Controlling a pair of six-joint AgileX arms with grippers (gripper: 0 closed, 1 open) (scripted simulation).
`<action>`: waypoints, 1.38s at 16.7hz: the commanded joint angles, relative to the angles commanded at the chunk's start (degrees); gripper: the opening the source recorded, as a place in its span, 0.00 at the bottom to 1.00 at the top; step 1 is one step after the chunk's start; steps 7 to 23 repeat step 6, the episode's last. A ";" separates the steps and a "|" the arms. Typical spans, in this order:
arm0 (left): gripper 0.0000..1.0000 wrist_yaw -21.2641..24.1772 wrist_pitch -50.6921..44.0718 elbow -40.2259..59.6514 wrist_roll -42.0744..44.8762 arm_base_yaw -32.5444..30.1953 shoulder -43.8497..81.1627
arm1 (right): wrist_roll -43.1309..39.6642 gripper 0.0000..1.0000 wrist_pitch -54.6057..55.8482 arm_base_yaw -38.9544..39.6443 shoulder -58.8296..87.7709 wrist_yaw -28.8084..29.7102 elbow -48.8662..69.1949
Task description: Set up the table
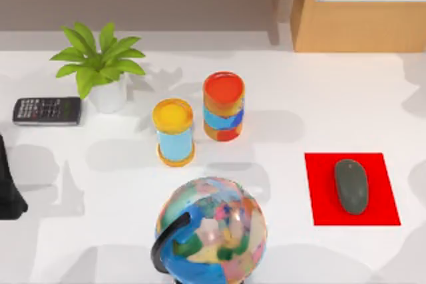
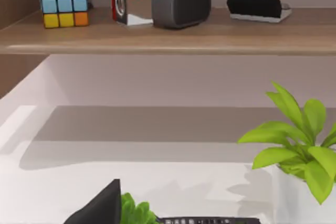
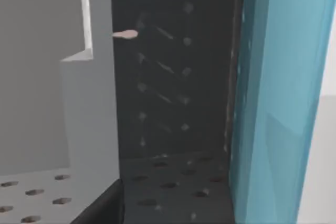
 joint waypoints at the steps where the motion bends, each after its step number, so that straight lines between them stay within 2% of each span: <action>1: 1.00 0.00 0.00 0.00 0.00 0.00 0.00 | -0.20 1.00 0.45 -0.48 -1.22 -0.56 -1.65; 5: 1.00 0.00 0.00 0.00 0.00 0.00 0.00 | -0.57 1.00 1.94 -2.75 -4.26 -2.36 -7.36; 23: 1.00 0.00 0.00 0.00 0.00 0.00 0.00 | -0.57 1.00 1.96 -2.86 -4.28 -2.46 -7.60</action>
